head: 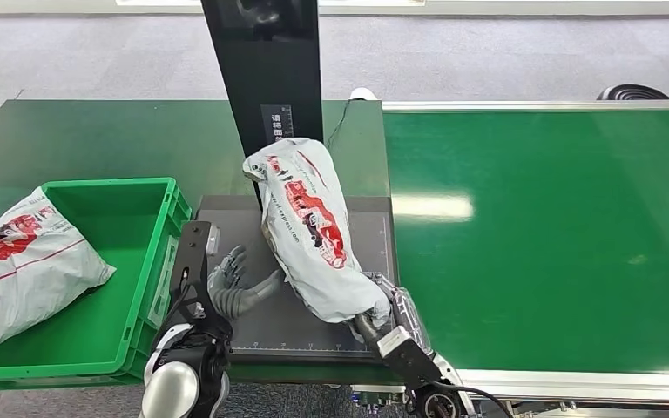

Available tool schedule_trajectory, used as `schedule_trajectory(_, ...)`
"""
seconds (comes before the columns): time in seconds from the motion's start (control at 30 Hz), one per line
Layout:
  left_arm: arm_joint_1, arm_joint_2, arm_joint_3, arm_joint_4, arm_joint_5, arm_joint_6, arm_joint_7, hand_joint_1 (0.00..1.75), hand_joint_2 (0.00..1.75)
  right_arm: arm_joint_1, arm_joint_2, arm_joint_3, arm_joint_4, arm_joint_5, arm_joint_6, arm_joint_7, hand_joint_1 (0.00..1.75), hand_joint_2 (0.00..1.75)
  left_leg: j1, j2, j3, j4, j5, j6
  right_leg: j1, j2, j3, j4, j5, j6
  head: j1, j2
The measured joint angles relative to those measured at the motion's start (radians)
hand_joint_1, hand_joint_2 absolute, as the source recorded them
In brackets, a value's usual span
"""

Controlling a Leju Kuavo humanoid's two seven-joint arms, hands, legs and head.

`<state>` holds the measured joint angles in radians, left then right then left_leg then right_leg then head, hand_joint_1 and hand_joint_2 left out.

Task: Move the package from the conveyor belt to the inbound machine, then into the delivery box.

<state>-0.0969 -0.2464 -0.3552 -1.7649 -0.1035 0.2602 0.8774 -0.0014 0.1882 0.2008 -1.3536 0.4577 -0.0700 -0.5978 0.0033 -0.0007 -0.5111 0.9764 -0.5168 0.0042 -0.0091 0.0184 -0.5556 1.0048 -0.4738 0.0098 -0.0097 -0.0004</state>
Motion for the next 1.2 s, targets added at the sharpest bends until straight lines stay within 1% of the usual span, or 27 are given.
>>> schedule_trajectory(0.07,0.0,0.0,0.006,-0.009,-0.007,0.025,0.0,0.0,1.75,-0.004,0.0,-0.002,0.022,0.023,-0.017,0.03,1.75,1.75,0.0,0.0,0.0,0.0,0.0,0.0,0.0,0.0,0.0,0.0,0.0,0.0,0.0,0.0)
schedule_trajectory(0.13,0.002,0.003,0.012,-0.023,-0.018,0.07,0.0,0.0,1.75,-0.009,0.0,-0.004,0.043,0.037,-0.025,0.052,1.75,1.75,0.0,0.0,0.0,0.0,0.0,0.0,0.0,0.0,0.0,0.0,0.0,0.0,0.0,0.0)
schedule_trajectory(0.23,0.012,0.014,0.022,-0.06,-0.031,0.172,0.0,0.0,1.75,-0.015,0.0,-0.013,0.068,0.044,-0.027,0.066,1.75,1.75,0.0,0.0,0.0,0.0,0.0,0.0,0.0,0.0,0.0,0.0,0.0,0.0,0.0,0.0)
schedule_trajectory(0.33,0.024,0.035,0.033,-0.109,-0.039,0.274,0.0,0.0,1.75,-0.016,-0.001,-0.021,0.082,0.042,-0.017,0.068,1.75,1.75,0.0,0.0,0.0,0.0,0.0,0.0,0.0,0.0,0.0,0.0,0.0,0.0,0.0,0.0)
schedule_trajectory(0.37,0.028,0.044,0.036,-0.126,-0.042,0.302,0.0,0.0,1.75,-0.016,-0.001,-0.023,0.085,0.04,-0.012,0.066,1.71,1.75,0.0,0.0,0.0,0.0,0.0,0.0,0.0,0.0,0.0,0.0,0.0,0.0,0.0,0.0)
schedule_trajectory(0.47,0.037,0.072,0.041,-0.172,-0.044,0.352,0.0,0.0,1.75,-0.015,-0.002,-0.03,0.093,0.036,0.002,0.056,0.4,1.75,0.0,-0.001,-0.001,0.0,0.0,0.0,0.0,-0.001,0.0,0.0,0.0,0.0,0.0,0.0)
schedule_trajectory(0.5,0.038,0.08,0.043,-0.185,-0.043,0.357,0.0,0.0,1.75,-0.014,-0.002,-0.031,0.094,0.035,0.007,0.05,0.0,1.75,0.0,-0.001,-0.001,0.0,0.0,0.0,0.0,-0.001,0.0,0.0,0.0,0.0,0.0,0.0)
schedule_trajectory(0.73,0.045,0.113,0.053,-0.226,-0.031,0.361,0.0,0.0,1.75,-0.005,-0.004,-0.033,0.098,0.009,0.054,-0.012,0.0,1.75,0.0,-0.003,-0.001,0.0,0.0,0.0,0.0,-0.001,0.0,0.0,0.0,0.0,0.0,0.0)
schedule_trajectory(1.2,0.058,0.134,0.052,-0.236,-0.032,0.362,0.0,0.0,1.75,0.013,0.002,-0.052,0.097,-0.067,0.08,-0.062,0.0,1.75,0.0,-0.004,-0.001,0.0,0.001,-0.001,0.0,-0.001,0.0,0.0,0.0,0.0,0.0,0.0)
